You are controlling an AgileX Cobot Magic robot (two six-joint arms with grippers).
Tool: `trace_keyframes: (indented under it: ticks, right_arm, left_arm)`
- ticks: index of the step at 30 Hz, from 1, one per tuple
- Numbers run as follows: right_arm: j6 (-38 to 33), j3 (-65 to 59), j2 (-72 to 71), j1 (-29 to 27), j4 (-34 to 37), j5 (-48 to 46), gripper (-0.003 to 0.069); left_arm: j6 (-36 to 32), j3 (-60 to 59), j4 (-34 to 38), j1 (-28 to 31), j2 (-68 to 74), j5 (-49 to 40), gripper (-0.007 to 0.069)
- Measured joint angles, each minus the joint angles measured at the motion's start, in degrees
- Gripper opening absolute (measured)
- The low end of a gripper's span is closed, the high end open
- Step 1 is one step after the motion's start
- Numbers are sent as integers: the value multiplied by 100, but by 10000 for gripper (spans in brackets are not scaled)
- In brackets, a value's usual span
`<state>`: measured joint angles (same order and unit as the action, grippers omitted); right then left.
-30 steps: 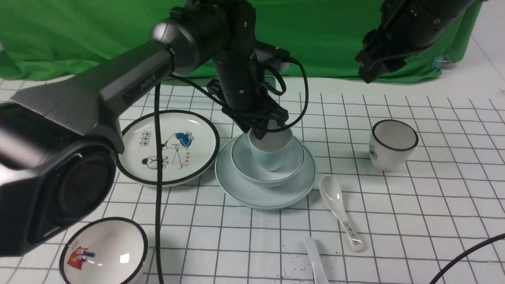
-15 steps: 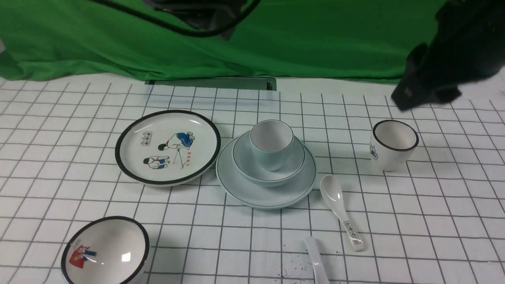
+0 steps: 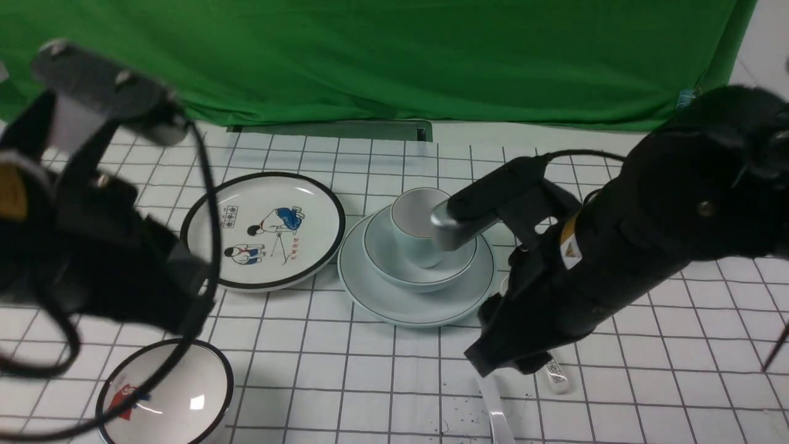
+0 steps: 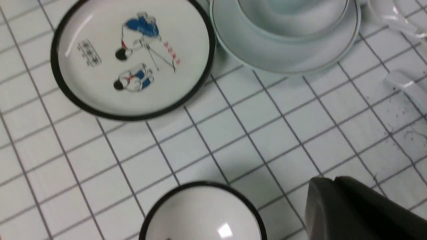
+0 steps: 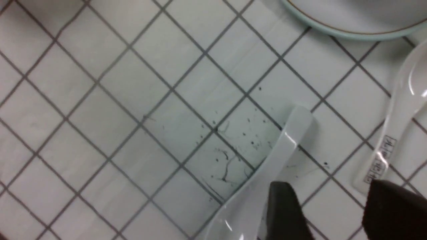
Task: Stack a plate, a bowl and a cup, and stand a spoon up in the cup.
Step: Use the right arm to grab a blue soup spoon
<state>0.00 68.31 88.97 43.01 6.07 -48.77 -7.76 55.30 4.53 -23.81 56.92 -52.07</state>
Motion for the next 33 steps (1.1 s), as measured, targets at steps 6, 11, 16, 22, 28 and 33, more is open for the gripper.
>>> trace_keyframes:
  ticks: [6, 11, 16, 22, 28, 33]
  right_arm:
    - [475, -24, 847, 0, -275, 689, 595]
    - [779, -24, 1482, 0, -475, 810, 551]
    - [910, -24, 1913, 0, -553, 793, 512]
    - [918, -24, 1983, 25, -515, 728, 372]
    - [749, 19, 1828, 25, -555, 512, 181]
    - [498, 521, 993, -1, -652, 1143, 183]
  left_arm:
    - [5, -952, -30, 0, -1139, 26, -37]
    - [5, -1228, -100, 0, -1524, 125, -37]
    - [5, -1299, -112, 0, -1579, 220, -36]
    - [5, -1331, -149, 0, -1579, 588, -36]
    - [5, -1338, -277, 0, -1579, 709, -36]
    - [5, -1342, -453, 0, -1579, 845, -36]
